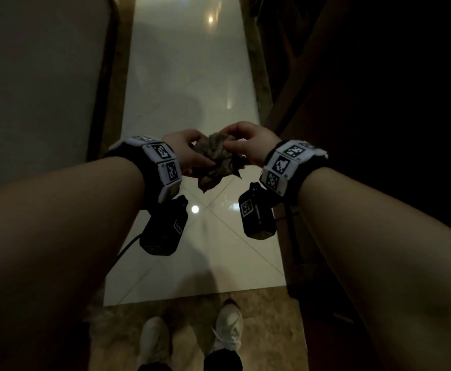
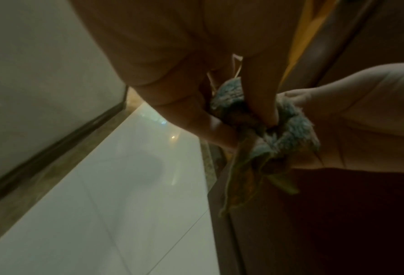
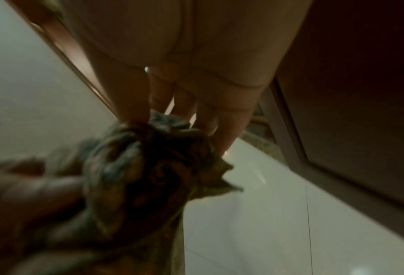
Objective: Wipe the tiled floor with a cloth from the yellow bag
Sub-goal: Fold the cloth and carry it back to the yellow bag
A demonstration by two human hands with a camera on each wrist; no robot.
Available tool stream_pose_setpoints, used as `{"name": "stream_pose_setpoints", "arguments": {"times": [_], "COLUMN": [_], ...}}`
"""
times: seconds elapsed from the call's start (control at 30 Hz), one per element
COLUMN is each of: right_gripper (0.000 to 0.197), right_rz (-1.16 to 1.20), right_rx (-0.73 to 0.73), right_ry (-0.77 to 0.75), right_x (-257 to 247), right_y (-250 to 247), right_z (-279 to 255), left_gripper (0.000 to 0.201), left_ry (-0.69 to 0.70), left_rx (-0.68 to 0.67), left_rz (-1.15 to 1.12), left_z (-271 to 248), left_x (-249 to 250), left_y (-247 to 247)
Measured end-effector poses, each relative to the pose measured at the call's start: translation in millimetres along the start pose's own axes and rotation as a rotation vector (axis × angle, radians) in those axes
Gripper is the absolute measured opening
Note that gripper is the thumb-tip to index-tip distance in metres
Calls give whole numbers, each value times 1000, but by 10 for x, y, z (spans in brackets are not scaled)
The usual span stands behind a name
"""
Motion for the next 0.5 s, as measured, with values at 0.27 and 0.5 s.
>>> {"name": "stream_pose_setpoints", "arguments": {"times": [0.27, 0.5], "right_gripper": [48, 30], "right_rz": [142, 117], "right_rx": [162, 207], "right_ry": [52, -21], "right_x": [-1192, -1666], "right_y": [-362, -511], "right_z": [-1398, -2472], "left_gripper": [40, 49], "left_ry": [175, 260], "left_rx": [-24, -29], "left_rz": [43, 32], "left_z": [-1613, -2853], "left_x": [1053, 1199], "left_y": [-362, -212]}}
Point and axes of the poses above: each hand's wrist, its own z-axis towards the middle knuckle, its own y-axis out of the palm, x = y × z, the point moved 3 cm from there along z, towards the middle knuckle, and after that the axes turned 4 degrees about -y, right-handed, at the moved point
